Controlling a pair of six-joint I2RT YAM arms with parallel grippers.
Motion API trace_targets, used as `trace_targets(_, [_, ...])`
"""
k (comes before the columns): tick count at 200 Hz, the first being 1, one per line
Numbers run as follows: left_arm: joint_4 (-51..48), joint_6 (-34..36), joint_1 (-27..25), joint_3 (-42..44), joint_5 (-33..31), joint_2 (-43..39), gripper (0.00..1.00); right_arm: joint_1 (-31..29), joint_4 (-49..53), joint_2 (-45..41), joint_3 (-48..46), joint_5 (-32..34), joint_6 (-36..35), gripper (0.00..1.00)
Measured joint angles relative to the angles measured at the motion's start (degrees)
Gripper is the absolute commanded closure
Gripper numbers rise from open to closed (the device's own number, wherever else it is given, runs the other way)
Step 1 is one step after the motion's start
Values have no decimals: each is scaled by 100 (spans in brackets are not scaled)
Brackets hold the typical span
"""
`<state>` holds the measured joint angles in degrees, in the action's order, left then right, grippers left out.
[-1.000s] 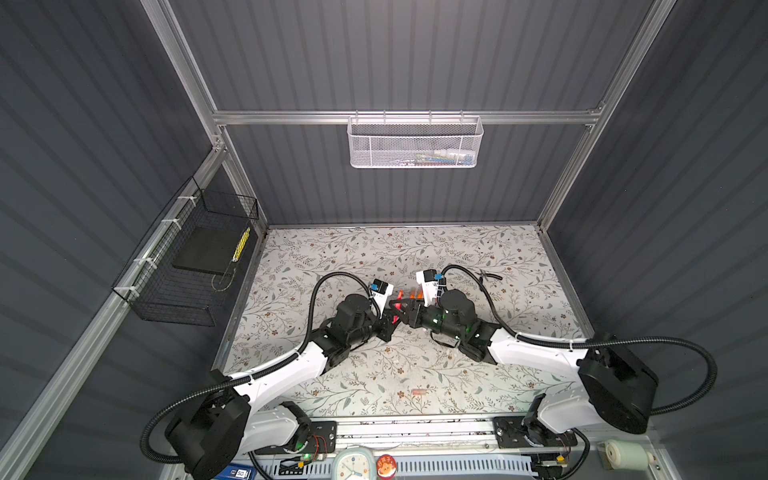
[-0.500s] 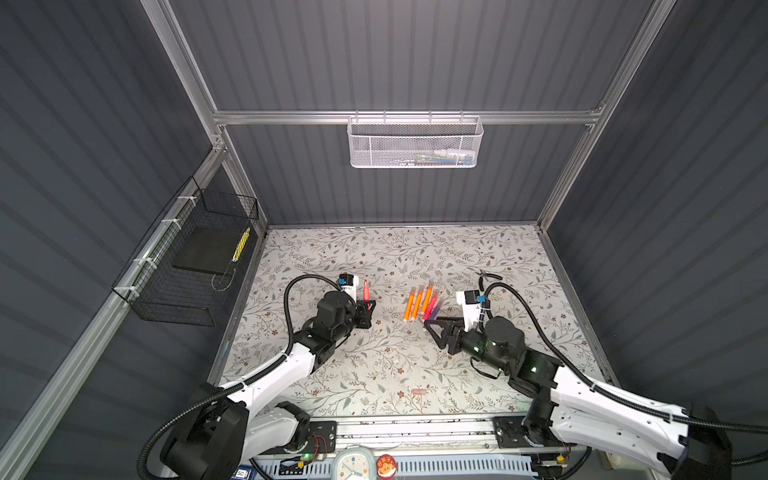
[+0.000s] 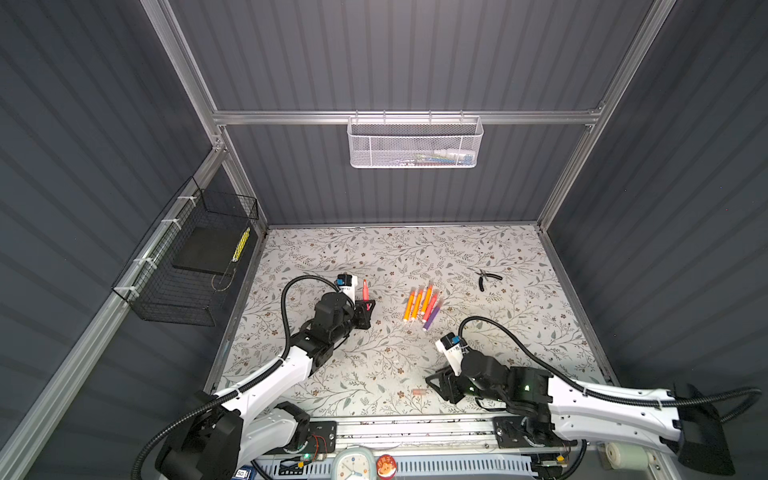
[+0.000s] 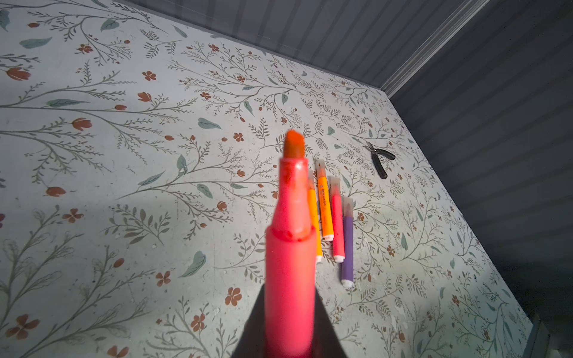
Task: Insert the pens into the pen caps
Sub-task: 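Move the right gripper toward the loose pink cap while the left holds the marker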
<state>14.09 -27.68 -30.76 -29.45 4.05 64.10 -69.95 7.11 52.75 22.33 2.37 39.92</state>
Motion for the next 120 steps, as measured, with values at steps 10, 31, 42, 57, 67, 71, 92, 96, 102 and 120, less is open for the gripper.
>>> trace_targets(10, [-31, 0, 0, 0, 0, -13, 100, -153, 4, 234, 9, -13, 39, 66])
trace_targets(31, [-125, 0, 0, 0, 0, -87, 100, -343, 31, 629, 90, -81, 94, 77])
trace_targets(42, [-160, 2, 0, 0, 0, -149, 100, -402, 35, 787, 164, -96, 96, 79])
trace_targets(57, [-170, 2, 0, 0, -2, -238, 100, -525, 20, 931, 243, -96, 120, 80])
trace_targets(67, [-170, 2, 0, 0, -4, -278, 100, -603, 20, 990, 267, -111, 127, 80])
trace_targets(71, [-170, 0, 0, 0, -4, -289, 100, -634, 20, 1008, 273, -111, 131, 81])
trace_targets(92, [-190, 0, 0, 0, -4, -291, 100, -678, 22, 1075, 273, -114, 146, 81])
trace_targets(96, [-195, 2, 0, 0, -2, -291, 100, -678, 20, 1080, 273, -114, 149, 82])
trace_targets(102, [-201, 0, 0, 0, -2, -291, 100, -678, 17, 1104, 275, -111, 149, 82])
trace_targets(120, [-205, 0, 0, 0, -2, -280, 100, -678, -17, 1285, 278, -107, 162, 82])
